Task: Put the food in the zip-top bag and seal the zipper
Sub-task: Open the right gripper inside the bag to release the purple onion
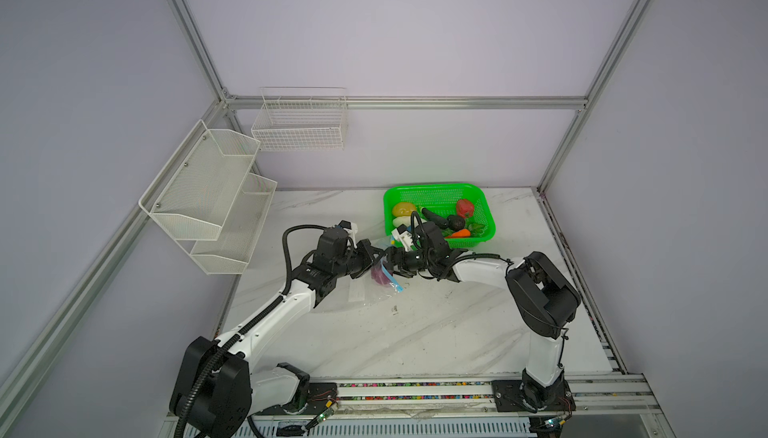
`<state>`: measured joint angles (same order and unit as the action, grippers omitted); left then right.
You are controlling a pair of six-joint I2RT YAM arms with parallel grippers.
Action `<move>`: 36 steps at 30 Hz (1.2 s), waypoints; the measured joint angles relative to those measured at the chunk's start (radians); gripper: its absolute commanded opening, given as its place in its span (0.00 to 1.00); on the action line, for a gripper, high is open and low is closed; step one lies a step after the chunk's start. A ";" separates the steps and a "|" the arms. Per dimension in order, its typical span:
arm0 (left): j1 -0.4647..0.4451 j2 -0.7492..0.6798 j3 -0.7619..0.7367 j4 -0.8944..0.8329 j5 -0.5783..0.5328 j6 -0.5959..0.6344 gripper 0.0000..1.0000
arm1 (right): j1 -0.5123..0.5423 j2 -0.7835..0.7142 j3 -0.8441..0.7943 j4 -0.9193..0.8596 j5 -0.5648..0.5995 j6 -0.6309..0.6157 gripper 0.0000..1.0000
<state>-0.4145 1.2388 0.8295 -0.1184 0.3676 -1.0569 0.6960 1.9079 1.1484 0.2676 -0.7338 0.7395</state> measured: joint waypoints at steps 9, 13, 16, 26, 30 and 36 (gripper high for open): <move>0.002 0.003 -0.004 0.008 0.002 -0.003 0.00 | -0.001 0.000 0.011 -0.031 0.012 -0.015 0.84; 0.002 0.005 -0.009 0.013 0.004 -0.003 0.00 | 0.001 -0.010 0.012 -0.034 0.009 -0.022 0.78; 0.004 0.005 -0.009 0.021 0.008 -0.003 0.00 | -0.002 -0.026 0.010 -0.037 0.015 -0.023 0.79; 0.024 0.005 -0.009 0.037 0.011 -0.003 0.00 | -0.004 -0.102 -0.018 -0.064 0.031 -0.033 0.81; 0.039 -0.006 -0.009 0.034 0.011 -0.003 0.00 | -0.004 -0.139 -0.031 -0.074 0.040 -0.041 0.84; 0.049 -0.016 -0.010 0.032 0.011 -0.006 0.00 | -0.004 -0.168 -0.039 -0.079 0.050 -0.048 0.84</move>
<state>-0.3656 1.2232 0.8200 -0.0860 0.3790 -1.0634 0.6922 1.7397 1.1099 0.1883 -0.6834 0.6914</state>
